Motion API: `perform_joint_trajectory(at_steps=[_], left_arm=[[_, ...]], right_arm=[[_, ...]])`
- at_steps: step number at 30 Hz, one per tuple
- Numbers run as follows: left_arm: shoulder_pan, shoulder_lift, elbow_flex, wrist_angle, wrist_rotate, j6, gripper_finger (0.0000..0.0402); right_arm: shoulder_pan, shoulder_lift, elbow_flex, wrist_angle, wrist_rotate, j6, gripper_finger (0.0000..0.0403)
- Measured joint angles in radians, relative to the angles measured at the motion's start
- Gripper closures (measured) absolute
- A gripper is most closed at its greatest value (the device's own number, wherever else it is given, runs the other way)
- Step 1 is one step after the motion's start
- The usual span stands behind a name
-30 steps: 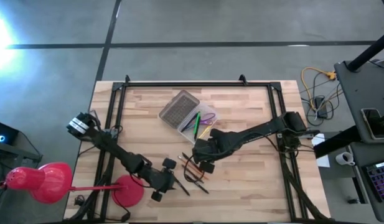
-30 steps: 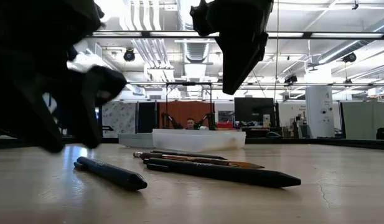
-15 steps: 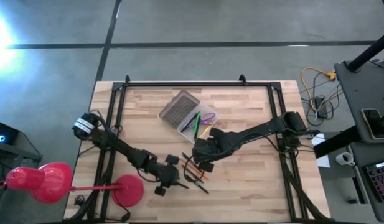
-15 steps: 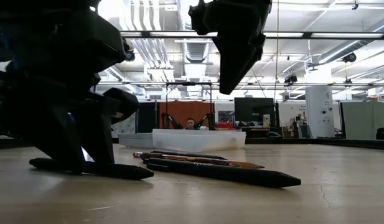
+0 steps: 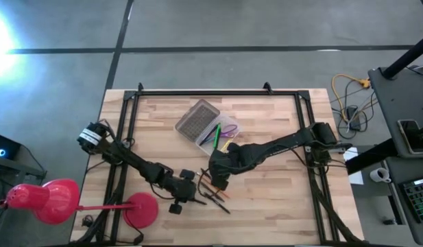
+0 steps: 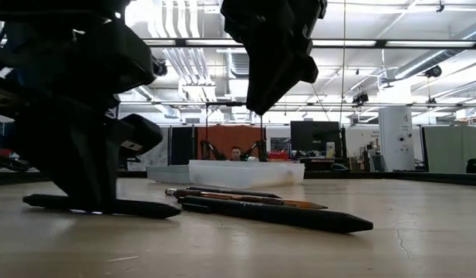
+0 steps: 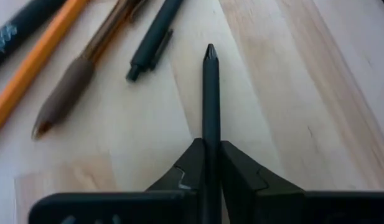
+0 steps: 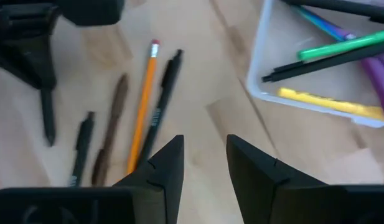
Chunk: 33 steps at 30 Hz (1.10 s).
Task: Pick & place school supplies into a supply box
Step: Put the black pen into the supply box
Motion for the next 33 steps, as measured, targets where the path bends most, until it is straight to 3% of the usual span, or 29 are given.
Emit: perform_joint_trajectory(at_steps=[6,10,20,24,33], left_arm=[[0.012,-0.109,-0.008,-0.100,-0.111,-0.033,0.0389],[0.077,-0.184,-0.016,-0.210,-0.219,-0.064,0.0389],[0.398,-0.317,0.018,-0.151,-0.206,-0.150,0.0385],[0.508,-0.296,0.114,-0.149,-0.194,-0.153,0.0387],[0.698,-0.078,0.341,-0.158,-0.108,-0.303,0.0386]], right_arm=[[-0.005,-0.013,-0.001,-0.068,0.013,0.004,0.0307],[0.002,-0.058,-0.001,-0.185,0.106,0.034,0.0322],[0.011,-0.146,-0.109,-0.278,0.135,0.218,0.0342],[0.026,-0.190,-0.205,-0.273,0.131,0.323,0.0342],[0.072,-0.325,-0.347,-0.246,0.161,0.549,0.0342]])
